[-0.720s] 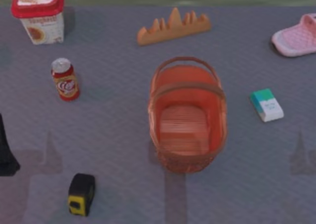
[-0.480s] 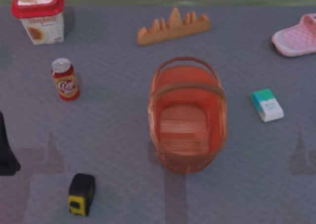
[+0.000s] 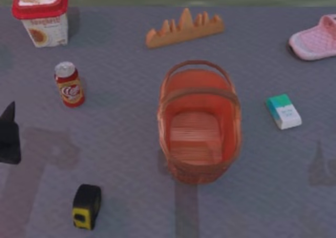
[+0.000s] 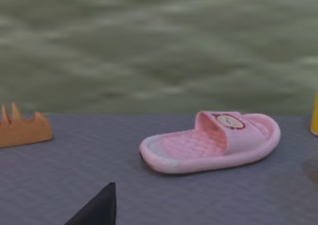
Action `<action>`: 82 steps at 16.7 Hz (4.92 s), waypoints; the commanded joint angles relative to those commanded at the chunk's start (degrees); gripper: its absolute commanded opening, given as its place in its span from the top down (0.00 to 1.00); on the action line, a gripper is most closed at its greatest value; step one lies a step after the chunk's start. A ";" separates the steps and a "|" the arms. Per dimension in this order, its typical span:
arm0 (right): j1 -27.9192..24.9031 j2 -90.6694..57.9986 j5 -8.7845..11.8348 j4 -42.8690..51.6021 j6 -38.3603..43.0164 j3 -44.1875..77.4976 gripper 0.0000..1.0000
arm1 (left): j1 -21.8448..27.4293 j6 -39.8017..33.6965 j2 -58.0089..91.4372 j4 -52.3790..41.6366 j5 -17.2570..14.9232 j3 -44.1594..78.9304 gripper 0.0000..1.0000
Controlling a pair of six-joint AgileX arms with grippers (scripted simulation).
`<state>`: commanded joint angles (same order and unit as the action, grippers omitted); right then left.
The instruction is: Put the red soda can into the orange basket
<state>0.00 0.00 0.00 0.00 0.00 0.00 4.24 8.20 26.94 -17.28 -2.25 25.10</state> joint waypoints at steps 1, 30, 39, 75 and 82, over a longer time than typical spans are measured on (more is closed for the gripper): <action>0.00 0.00 0.00 0.00 0.00 0.00 0.00 | 0.47 1.39 4.88 -2.99 -0.13 4.42 0.00; 0.00 0.00 0.00 0.00 0.00 0.00 0.00 | 5.05 29.51 107.43 -60.08 1.99 96.76 0.00; 0.00 0.00 0.00 0.00 0.00 0.00 0.00 | 5.24 29.58 108.47 -49.78 1.99 87.48 0.00; 0.00 0.00 0.00 0.00 0.00 0.00 0.00 | 8.83 17.66 103.00 -13.10 -23.49 74.64 1.00; 0.00 0.00 0.00 0.00 0.00 0.00 0.00 | 12.48 3.88 95.53 29.94 -50.07 58.35 1.00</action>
<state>0.00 0.00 0.00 0.00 0.00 0.00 16.73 12.07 122.47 12.66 -52.32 83.46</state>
